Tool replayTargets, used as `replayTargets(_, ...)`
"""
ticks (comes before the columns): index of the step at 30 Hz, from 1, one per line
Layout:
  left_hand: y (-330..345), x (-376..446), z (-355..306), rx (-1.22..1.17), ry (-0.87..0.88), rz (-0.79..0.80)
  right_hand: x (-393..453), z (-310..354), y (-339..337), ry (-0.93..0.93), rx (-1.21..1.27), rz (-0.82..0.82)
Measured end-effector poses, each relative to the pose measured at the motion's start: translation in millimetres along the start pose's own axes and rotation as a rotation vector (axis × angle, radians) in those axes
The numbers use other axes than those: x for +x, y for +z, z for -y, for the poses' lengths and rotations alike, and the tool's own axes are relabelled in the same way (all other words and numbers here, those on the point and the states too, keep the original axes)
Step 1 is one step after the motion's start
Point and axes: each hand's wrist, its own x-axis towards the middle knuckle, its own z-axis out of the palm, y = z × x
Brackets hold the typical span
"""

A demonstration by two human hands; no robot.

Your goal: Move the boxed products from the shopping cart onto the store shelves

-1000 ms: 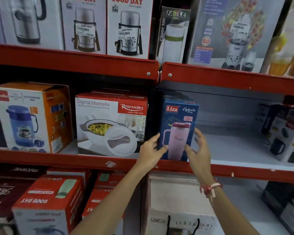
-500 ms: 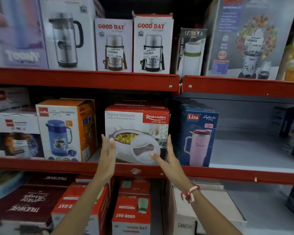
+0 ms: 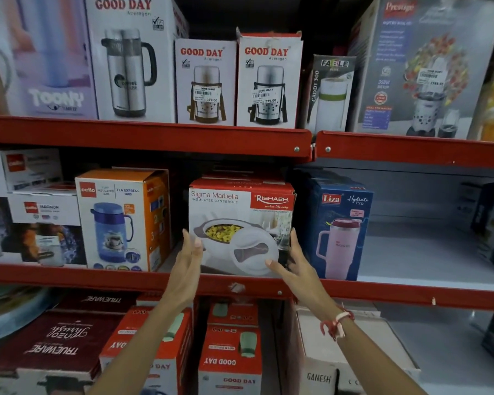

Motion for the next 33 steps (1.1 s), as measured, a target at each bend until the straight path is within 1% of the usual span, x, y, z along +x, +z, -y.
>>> replayTargets(2, 19.3, -4.2, 3.1, 0.065, 0.030, -0.133, -1.2, -4.0, -11.9, -0.017, 0.012, -0.034)
replayTargets(3, 32.2, -8.3, -3.7, 0.076, 0.088, -0.197, -2.4, -6.2, -19.6, -0.032, 0.012, -0.076)
replayTargets(5, 61.7, -17.2, -21.3, 0.117, 0.257, -0.325, -6.1, -11.0, -37.7, -0.074, -0.008, -0.218)
replayTargets(6, 76.4, -19.7, -30.6, 0.118, 0.341, -0.356, -8.5, -13.2, -47.3, -0.103, -0.014, -0.312)
replayTargets(7, 90.9, -21.4, -39.6, 0.110, 0.418, -0.338, -10.4, -15.9, -57.1, -0.133, -0.010, -0.415)
replayTargets(8, 106.0, -22.9, -47.8, 0.071, 0.479, -0.273, -12.0, -17.8, -66.8, -0.162, 0.000, -0.520)
replayTargets(9, 119.9, -25.8, -58.1, 0.005, 0.512, -0.161, -12.1, -20.1, -76.5, -0.180, 0.009, -0.615)
replayTargets(10, 133.7, -27.0, -67.0, -0.085, 0.492, -0.042, -10.8, -22.5, -85.7, -0.182, 0.011, -0.681)
replayTargets(11, 146.4, -26.8, -74.5, -0.166, 0.423, 0.069, -9.1, -24.7, -93.6, -0.166, 0.005, -0.701)
replayTargets(12, 159.6, -24.7, -79.1, -0.223, 0.313, 0.171, -7.2, -26.5, -100.0, -0.135, 0.006, -0.666)
replayTargets(15, 185.4, -15.4, -85.1, -0.246, -0.014, 0.386, -3.6, -30.9, -111.4, -0.012, 0.084, -0.424)
replayTargets(17, 191.9, -15.7, -86.2, -0.251, -0.102, 0.462, -6.4, -31.8, -115.6, 0.020, 0.129, -0.324)
replayTargets(24, 191.8, -20.9, -86.5, -0.315, -0.138, 0.487, -21.2, -29.8, -127.1, 0.019, 0.077, -0.272)
replayTargets(27, 191.1, -20.1, -84.5, -0.292, -0.134, 0.493, -23.6, -26.4, -124.7, 0.023, 0.021, -0.292)
replayTargets(30, 188.4, -19.9, -87.7, -0.244, -0.137, 0.549, -24.4, -26.2, -125.7, 0.038, -0.003, -0.308)
replayTargets(32, 185.5, -21.6, -89.4, -0.237, -0.150, 0.542, -26.8, -24.8, -125.5, 0.046, -0.036, -0.298)
replayTargets(33, 181.2, -24.6, -91.2, -0.221, -0.158, 0.528, -28.0, -21.3, -124.5, 0.038, -0.063, -0.319)
